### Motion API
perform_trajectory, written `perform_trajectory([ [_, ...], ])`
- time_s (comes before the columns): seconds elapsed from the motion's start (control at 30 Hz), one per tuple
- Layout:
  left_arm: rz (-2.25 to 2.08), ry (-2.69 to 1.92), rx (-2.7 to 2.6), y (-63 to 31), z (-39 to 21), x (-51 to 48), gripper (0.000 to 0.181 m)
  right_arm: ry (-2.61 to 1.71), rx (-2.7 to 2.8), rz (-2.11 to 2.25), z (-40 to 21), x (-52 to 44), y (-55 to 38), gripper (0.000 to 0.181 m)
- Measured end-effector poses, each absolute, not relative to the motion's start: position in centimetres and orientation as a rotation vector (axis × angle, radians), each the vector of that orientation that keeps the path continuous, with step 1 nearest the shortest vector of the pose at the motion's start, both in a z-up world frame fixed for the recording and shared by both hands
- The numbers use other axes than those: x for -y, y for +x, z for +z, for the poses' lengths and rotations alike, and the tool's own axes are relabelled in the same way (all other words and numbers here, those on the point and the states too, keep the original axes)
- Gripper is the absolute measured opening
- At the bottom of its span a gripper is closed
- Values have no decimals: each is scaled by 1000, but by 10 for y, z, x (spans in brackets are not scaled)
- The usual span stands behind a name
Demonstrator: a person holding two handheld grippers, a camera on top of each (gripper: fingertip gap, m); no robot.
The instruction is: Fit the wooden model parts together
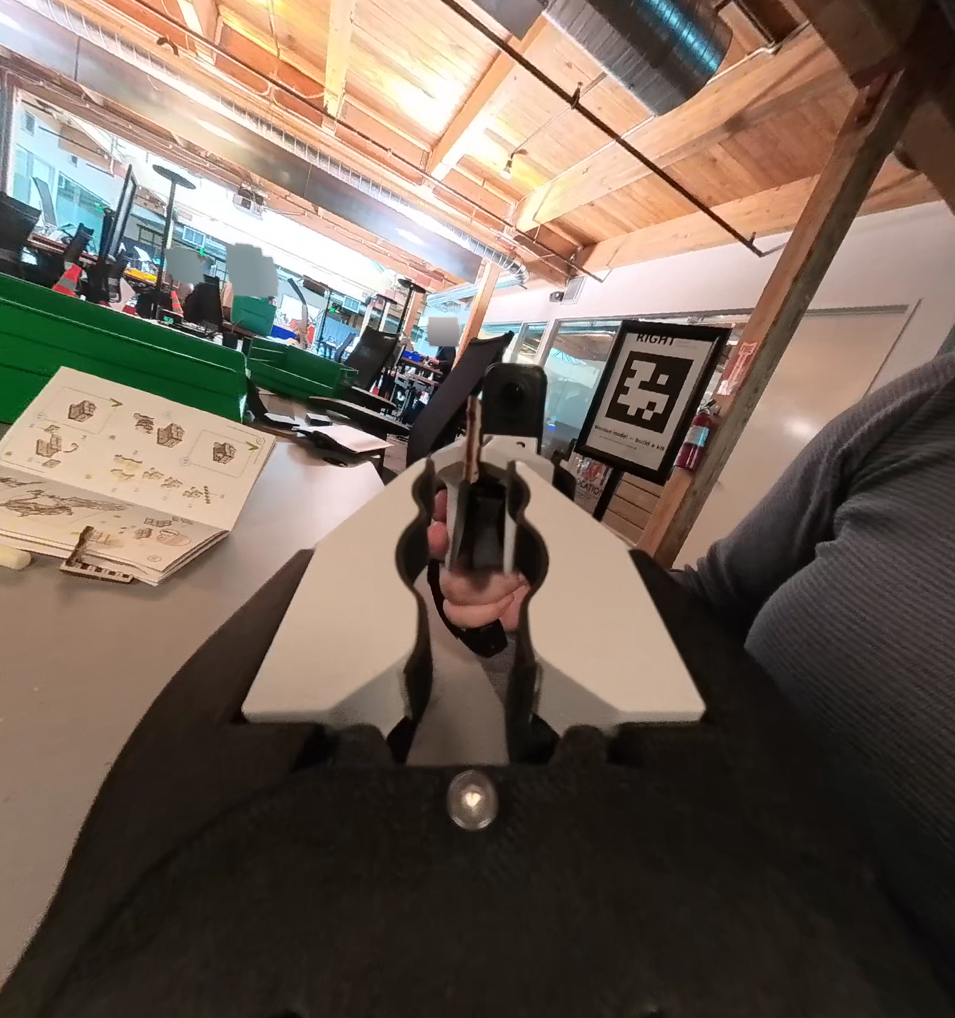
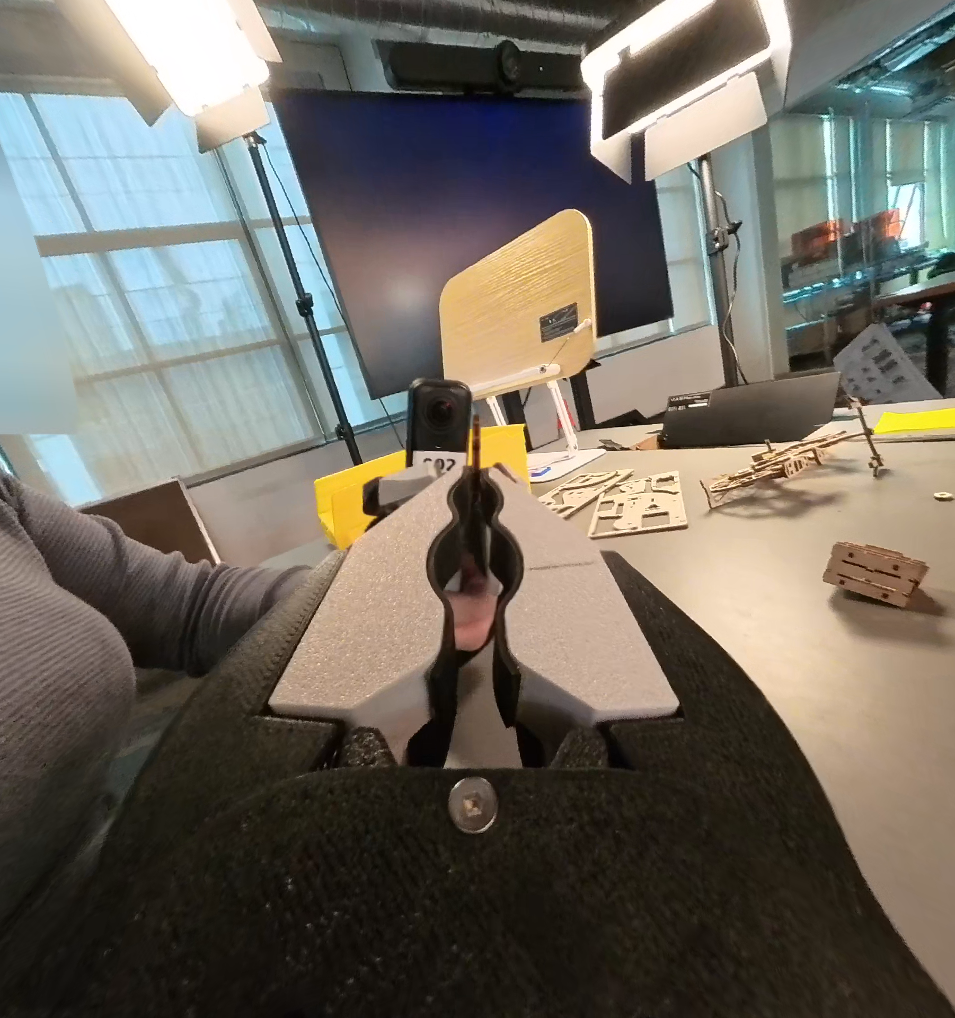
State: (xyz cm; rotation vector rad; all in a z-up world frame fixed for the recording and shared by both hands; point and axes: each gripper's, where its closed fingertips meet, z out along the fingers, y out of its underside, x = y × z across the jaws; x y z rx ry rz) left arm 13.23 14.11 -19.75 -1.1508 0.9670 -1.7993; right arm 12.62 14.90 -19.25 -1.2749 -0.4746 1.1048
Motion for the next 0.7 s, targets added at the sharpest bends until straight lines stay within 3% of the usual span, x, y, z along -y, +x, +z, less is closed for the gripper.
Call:
perform_trajectory([
  [0.1, -1741, -1151, -991, 134, -200, -141, 1, -1278, 469, 1111, -194, -150, 126, 0],
  [0.3, -1613, -1207, -1144, 137, -215, -141, 1, -1317, 506, 1092, -197, -151, 135, 13],
  [0.37, -1528, -1216, -1233, 140, -224, -138, 1, -1365, 591, 1061, -203, -149, 138, 4],
  [0.53, -1480, -1266, -1341, 147, -241, -130, 1, -1463, 752, 1070, -217, -141, 141, 9],
  [0.7, -1388, -1284, -1455, 151, -257, -122, 1, -1546, 901, 1018, -230, -132, 142, 0],
])
